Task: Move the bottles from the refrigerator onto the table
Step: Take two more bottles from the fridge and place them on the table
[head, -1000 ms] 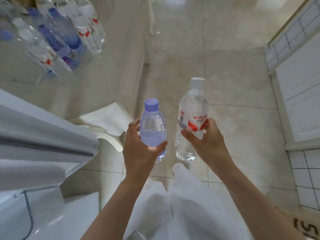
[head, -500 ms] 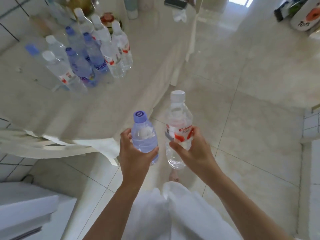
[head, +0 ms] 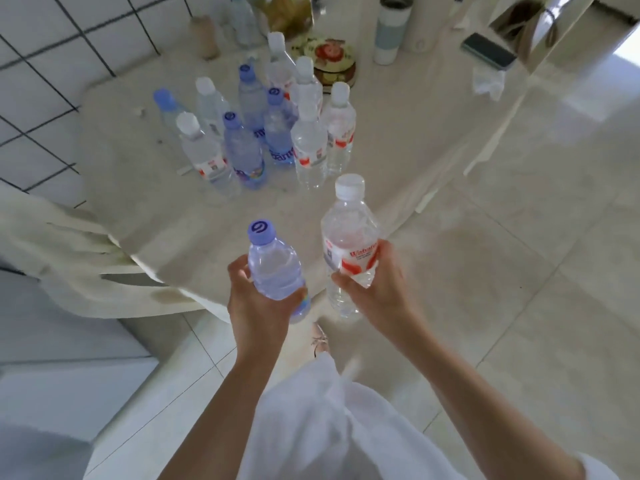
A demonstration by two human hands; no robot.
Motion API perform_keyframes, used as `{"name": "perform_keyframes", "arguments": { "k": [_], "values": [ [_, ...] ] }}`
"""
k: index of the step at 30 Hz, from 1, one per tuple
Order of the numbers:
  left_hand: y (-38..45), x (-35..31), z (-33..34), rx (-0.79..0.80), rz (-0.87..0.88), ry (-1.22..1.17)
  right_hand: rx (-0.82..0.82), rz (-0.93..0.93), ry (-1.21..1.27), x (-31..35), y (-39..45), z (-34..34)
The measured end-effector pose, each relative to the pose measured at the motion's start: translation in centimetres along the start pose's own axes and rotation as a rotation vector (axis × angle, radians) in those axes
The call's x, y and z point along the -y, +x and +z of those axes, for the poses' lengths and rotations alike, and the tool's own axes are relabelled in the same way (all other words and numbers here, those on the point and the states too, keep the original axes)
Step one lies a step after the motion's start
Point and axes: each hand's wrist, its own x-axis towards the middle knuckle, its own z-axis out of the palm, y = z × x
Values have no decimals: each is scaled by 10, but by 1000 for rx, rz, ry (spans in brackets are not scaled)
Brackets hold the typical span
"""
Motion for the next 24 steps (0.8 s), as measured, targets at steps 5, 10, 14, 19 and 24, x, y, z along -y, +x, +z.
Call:
{"name": "perform_keyframes", "arguments": {
  "k": [5, 10, 14, 19, 24],
  "values": [
    [65, -12, 7, -116, 12, 34, 63, -74, -45, 21, 69, 26],
    [121, -19, 15, -204, -9, 44, 125, -169, -77, 40, 125, 54],
    [152, -19, 22, -262, -13, 78, 191, -297, -86, 47, 155, 82],
    [178, -13, 32, -346, -46, 101, 192, -327, -94, 47, 183, 108],
    [190, -7, 43, -404, -75, 50, 193, -278, -62, 40, 207, 128]
  ]
}}
